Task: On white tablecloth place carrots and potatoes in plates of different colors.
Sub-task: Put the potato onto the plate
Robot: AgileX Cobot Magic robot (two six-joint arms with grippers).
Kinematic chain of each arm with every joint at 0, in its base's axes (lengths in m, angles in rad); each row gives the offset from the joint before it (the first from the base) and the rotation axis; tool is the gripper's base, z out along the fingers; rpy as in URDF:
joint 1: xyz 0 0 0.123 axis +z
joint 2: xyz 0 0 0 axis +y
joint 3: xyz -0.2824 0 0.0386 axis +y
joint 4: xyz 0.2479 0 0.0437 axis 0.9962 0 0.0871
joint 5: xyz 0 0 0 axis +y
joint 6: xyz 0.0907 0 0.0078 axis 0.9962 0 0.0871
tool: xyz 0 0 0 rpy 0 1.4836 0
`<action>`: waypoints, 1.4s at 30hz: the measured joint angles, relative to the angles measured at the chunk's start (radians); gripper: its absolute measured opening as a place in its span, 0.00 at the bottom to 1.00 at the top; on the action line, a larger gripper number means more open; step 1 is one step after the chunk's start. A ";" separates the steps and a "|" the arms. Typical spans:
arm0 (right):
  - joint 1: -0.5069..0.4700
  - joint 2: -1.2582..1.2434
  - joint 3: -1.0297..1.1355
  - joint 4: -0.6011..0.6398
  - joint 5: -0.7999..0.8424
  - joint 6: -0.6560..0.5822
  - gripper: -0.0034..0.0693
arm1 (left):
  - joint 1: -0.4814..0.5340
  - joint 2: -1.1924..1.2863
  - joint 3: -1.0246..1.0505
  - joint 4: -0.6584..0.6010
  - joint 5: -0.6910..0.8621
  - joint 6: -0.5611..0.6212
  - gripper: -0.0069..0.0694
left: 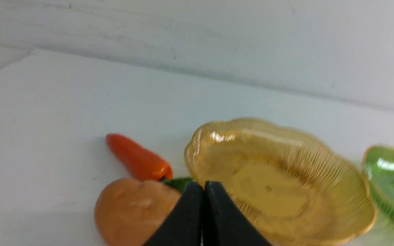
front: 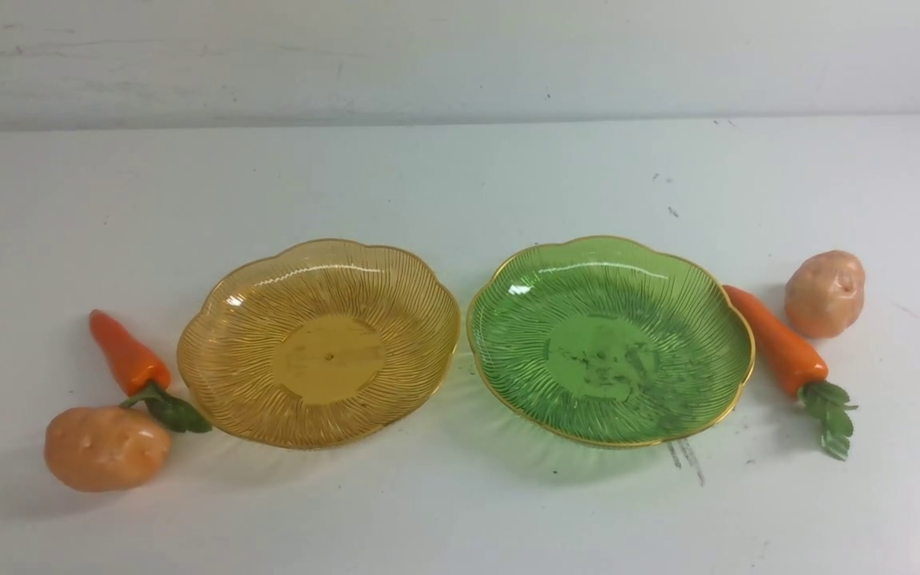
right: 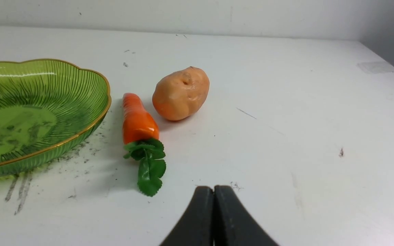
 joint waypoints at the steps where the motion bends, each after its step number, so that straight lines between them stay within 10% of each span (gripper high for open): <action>1: 0.000 0.000 0.000 0.014 -0.016 0.008 0.03 | 0.000 0.000 0.000 -0.026 -0.039 -0.005 0.08; 12: 0.000 0.000 0.002 0.498 -0.419 0.285 0.03 | 0.000 0.007 -0.154 -0.188 -0.567 -0.137 0.08; 20: 0.000 0.000 -0.015 0.546 -0.453 0.309 0.03 | 0.000 0.302 -0.669 -0.029 0.114 -0.127 0.08; 26: 0.015 0.095 -0.368 0.400 -0.036 0.262 0.03 | 0.000 0.719 -0.923 0.056 0.782 -0.006 0.08; 34: 0.042 0.724 -0.837 0.373 0.734 -0.081 0.03 | 0.000 0.867 -0.925 0.004 0.891 0.102 0.08; 42: 0.046 1.244 -1.123 0.301 0.819 -0.072 0.03 | 0.000 0.867 -0.925 -0.006 0.926 0.115 0.08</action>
